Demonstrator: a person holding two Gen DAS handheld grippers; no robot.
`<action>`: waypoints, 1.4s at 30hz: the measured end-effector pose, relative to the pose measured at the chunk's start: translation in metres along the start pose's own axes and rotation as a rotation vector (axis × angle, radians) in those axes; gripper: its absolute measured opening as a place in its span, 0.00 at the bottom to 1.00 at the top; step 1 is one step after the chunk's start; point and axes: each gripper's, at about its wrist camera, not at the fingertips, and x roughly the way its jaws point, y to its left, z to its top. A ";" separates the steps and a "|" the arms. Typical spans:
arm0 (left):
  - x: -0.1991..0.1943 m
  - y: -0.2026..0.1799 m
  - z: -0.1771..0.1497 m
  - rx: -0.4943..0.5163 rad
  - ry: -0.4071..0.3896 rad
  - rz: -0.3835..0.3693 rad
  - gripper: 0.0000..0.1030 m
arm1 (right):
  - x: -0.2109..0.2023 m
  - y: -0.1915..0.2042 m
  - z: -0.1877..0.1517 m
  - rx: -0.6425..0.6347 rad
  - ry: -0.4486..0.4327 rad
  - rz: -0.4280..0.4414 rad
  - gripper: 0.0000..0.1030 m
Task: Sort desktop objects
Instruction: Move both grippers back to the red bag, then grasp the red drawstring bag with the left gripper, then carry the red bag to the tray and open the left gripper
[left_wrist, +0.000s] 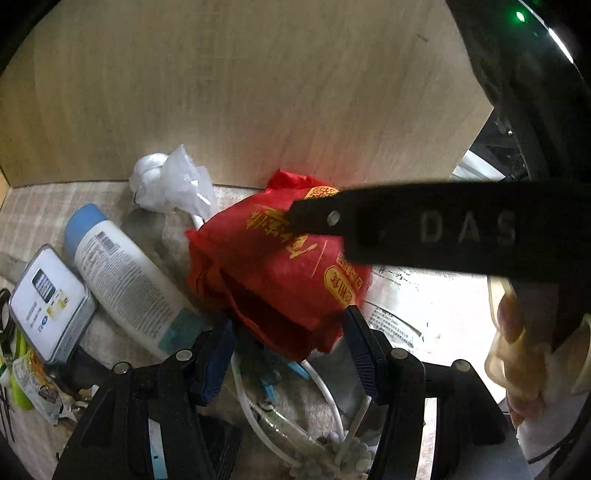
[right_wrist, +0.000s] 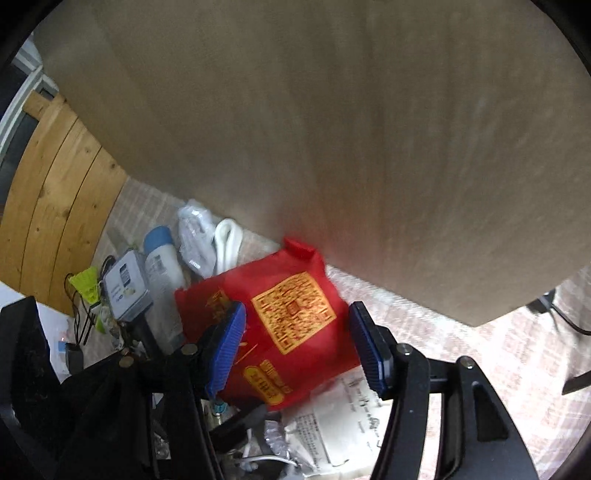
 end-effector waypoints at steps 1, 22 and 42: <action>0.001 -0.001 0.000 0.004 -0.002 0.000 0.54 | 0.001 0.002 -0.002 -0.005 0.005 0.009 0.55; -0.005 -0.021 -0.012 0.087 -0.032 -0.055 0.52 | -0.010 0.009 -0.037 -0.007 -0.007 0.019 0.40; -0.044 -0.061 -0.008 0.116 -0.077 -0.110 0.52 | -0.084 0.032 -0.058 -0.023 -0.093 0.039 0.40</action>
